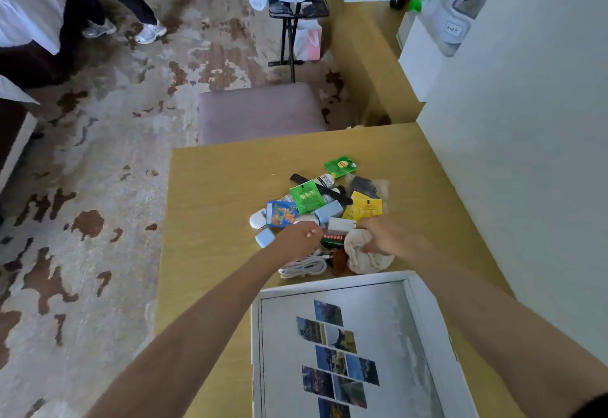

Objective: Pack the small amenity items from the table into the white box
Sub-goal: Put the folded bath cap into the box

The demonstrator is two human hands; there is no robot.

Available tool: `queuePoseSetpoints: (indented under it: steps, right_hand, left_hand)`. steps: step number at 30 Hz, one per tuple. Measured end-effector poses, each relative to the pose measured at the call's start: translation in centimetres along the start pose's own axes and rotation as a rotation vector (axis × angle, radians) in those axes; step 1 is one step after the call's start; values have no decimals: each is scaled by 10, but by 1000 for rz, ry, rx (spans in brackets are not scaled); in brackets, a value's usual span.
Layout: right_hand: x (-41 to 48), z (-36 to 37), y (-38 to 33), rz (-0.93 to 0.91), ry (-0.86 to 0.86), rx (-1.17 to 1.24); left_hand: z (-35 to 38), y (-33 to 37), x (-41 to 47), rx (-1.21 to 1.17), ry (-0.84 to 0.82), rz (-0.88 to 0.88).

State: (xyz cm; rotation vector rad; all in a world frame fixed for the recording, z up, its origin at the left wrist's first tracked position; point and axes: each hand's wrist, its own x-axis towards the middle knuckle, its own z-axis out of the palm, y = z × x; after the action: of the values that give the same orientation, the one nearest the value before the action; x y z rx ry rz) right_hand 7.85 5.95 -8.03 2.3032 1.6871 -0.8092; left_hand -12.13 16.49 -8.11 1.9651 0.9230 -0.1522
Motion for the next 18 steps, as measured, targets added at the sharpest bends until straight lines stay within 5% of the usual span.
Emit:
queuePoseSetpoints:
  steps: [5,11,18]
  right_hand:
    - [-14,-22,16,-79,54,291]
    - [-66,-33,63,180,481,837]
    - [-117,-2,90,260,635,1149]
  left_hand:
    - [13,13,19,90,8,22]
    - [45,49,33,190,-66,165]
    - [83,96,56,641,-102,339]
